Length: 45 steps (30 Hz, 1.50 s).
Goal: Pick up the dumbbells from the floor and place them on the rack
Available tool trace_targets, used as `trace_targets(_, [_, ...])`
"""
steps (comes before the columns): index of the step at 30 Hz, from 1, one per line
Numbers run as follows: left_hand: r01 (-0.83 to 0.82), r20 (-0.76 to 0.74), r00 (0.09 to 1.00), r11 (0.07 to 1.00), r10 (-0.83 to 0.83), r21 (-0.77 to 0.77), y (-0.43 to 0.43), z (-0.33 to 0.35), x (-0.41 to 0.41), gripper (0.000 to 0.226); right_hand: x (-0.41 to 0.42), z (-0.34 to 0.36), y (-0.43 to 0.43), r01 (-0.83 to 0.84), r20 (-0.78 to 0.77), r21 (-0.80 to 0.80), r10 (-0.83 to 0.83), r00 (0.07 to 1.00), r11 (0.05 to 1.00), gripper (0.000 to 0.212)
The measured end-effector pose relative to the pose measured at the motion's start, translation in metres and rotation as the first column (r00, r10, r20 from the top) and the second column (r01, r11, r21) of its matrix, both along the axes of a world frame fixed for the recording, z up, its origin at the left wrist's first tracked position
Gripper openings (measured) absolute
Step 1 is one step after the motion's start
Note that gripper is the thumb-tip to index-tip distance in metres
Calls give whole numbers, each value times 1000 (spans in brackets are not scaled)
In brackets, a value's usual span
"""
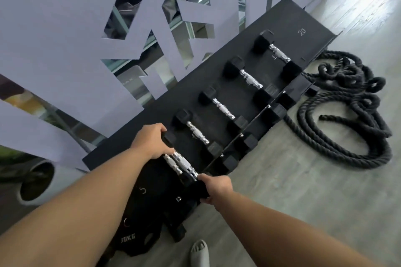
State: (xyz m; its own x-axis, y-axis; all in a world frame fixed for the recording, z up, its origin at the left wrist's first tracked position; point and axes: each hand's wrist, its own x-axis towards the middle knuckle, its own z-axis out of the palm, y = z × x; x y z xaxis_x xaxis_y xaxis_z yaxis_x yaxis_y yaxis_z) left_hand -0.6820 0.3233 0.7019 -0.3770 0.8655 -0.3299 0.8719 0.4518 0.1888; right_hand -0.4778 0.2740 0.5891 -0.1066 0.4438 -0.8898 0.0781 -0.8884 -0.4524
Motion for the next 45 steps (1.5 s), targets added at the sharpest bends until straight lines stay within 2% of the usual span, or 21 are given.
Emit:
trace_targets(5, [23, 56, 998, 999, -20, -47, -37, -32, -103, 65, -104, -36, -43, -114, 130, -6, 114, 985, 993, 54])
trace_targets(10, [28, 65, 998, 995, -21, -100, -64, -85, -170, 83, -173, -72, -78, -207, 191, -25, 208, 959, 978, 56])
trace_targets(13, [43, 81, 996, 991, -33, -129, -73, -111, -195, 81, -197, -88, -87, -293, 243, -39, 294, 925, 955, 54])
trace_targets(15, [47, 87, 996, 990, -35, -136, -76, -123, -207, 78, -209, -95, -89, -367, 282, -40, 363, 888, 929, 48])
trace_targets(18, [34, 82, 996, 991, -23, -132, -78, -139, -220, 77, -222, -101, -87, -532, 369, -39, 507, 779, 846, 45])
trace_targets(23, [35, 53, 998, 991, -28, -133, -79, -161, -224, 61, -228, -110, -85, -522, 450, -4, 467, 761, 853, 51])
trace_targets(28, [38, -10, 999, 987, -40, -156, -85, -174, -220, 70, -224, -111, -91, -601, 493, 52, 503, 710, 798, 46])
trace_targets(34, [30, -27, 999, 983, -36, -179, -85, -173, -217, 65, -230, -106, -76, -608, 489, 83, 499, 715, 789, 45])
trace_targets(39, [50, -7, 999, 973, -53, -226, -86, -173, -223, 73, -238, -100, -59, -648, 494, 166, 506, 707, 743, 43])
trace_targets(45, [102, 139, 988, 943, -60, -317, -84, -165, -239, 97, -221, -94, -53, -681, 490, 185, 534, 689, 709, 42])
